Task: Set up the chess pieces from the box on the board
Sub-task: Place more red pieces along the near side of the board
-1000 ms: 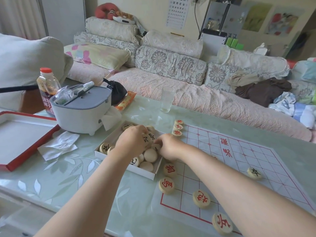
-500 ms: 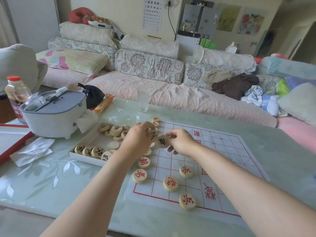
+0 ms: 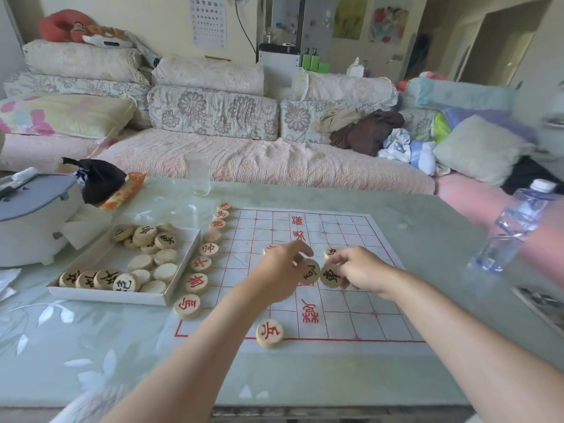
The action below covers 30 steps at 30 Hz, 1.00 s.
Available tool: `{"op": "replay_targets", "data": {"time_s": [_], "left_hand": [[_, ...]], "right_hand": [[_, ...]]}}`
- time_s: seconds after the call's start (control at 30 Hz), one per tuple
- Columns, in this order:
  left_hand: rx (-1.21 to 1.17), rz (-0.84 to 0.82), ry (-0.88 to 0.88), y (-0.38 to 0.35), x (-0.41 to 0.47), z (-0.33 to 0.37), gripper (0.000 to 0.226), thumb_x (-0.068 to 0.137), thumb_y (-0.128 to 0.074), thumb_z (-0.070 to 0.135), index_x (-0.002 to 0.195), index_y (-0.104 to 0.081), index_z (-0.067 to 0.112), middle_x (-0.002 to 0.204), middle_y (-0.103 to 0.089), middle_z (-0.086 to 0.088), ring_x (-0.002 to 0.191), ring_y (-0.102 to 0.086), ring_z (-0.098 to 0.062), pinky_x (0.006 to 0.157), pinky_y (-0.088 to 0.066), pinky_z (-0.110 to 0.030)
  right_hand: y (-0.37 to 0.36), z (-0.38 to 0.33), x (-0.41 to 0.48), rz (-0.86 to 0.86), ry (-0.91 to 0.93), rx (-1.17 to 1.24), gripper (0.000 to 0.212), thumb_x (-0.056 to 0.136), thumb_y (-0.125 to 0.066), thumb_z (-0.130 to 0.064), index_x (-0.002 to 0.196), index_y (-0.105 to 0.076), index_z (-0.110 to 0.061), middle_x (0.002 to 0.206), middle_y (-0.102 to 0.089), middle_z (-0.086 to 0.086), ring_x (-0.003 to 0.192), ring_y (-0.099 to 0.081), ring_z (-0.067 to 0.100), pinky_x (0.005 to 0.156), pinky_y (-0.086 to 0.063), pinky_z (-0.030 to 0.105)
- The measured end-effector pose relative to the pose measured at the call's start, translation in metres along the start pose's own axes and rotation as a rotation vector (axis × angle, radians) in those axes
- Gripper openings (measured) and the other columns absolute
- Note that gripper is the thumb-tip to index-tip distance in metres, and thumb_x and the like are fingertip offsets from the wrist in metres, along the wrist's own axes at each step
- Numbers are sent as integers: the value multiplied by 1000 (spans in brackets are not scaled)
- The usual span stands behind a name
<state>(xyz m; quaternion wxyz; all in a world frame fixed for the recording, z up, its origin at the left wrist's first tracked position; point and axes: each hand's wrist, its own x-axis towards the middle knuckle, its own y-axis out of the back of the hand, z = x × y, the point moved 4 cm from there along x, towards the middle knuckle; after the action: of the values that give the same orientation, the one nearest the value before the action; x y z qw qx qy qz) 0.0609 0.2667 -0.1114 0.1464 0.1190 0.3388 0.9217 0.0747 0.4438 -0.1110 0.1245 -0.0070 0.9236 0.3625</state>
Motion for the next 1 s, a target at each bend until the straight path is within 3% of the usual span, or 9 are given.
{"op": "replay_targets", "data": {"time_s": [0.13, 0.27, 0.37, 0.47, 0.6, 0.8, 0.9, 1.0], "left_hand": [[89, -118, 7, -25, 2, 4, 25, 91, -46, 11, 102, -57, 30, 97, -61, 5, 62, -56, -16, 45, -42, -24], [170, -150, -23, -35, -2, 4, 23, 91, -47, 12, 104, -61, 26, 97, -63, 5, 54, -47, -4, 43, -33, -14], [221, -121, -55, -37, -1, 5, 22, 94, -49, 16, 108, -63, 25, 103, -61, 3, 68, -55, -7, 54, -41, -18], [283, -157, -44, -38, 1, 6, 30, 94, -54, 21, 123, -60, 23, 117, -53, 0, 93, -57, -18, 73, -47, -24], [406, -267, -93, -43, 0, 10, 53, 83, -68, 23, 133, -52, 21, 125, -46, -1, 109, -53, -21, 90, -48, -31], [537, -220, -130, -50, -2, 13, 35, 91, -58, 33, 121, -56, 16, 118, -51, -3, 108, -50, -21, 87, -48, -36], [475, -183, -128, -54, -1, 26, 40, 91, -58, 35, 126, -53, 16, 121, -51, -3, 108, -50, -21, 87, -47, -34], [384, -157, -151, -66, -2, 48, 46, 91, -57, 41, 131, -50, 19, 123, -52, 0, 104, -54, -20, 86, -48, -34]], "right_hand": [[2, 29, -1, 18, -11, -136, 28, 93, -48, -11, 90, -69, -29, 98, -68, -2, 84, -60, 16, 67, -45, 26], [-2, 40, -2, 3, 14, -210, 22, 97, -50, -24, 102, -71, -30, 102, -68, -6, 85, -60, 14, 66, -47, 26], [-3, 41, -5, -13, 28, -270, 29, 97, -53, -26, 123, -64, -28, 123, -62, -5, 111, -58, 18, 91, -47, 29], [-5, 38, -11, -68, 70, -292, 50, 88, -64, -37, 136, -53, -31, 125, -53, -6, 113, -54, 14, 87, -41, 24], [-9, 36, -16, -42, 172, -382, 43, 88, -65, -41, 130, -56, -32, 128, -53, -7, 114, -54, 12, 88, -38, 21], [8, 48, -30, 46, 229, -297, 39, 84, -67, -48, 121, -58, -35, 118, -59, -16, 106, -56, 7, 88, -44, 23], [31, 67, -43, 121, 210, -207, 29, 81, -72, -48, 106, -61, -37, 108, -61, -21, 100, -58, 1, 89, -48, 24], [53, 87, -59, 159, 195, -147, 31, 80, -78, -41, 107, -64, -34, 106, -63, -20, 83, -55, -6, 75, -43, 12]]}}
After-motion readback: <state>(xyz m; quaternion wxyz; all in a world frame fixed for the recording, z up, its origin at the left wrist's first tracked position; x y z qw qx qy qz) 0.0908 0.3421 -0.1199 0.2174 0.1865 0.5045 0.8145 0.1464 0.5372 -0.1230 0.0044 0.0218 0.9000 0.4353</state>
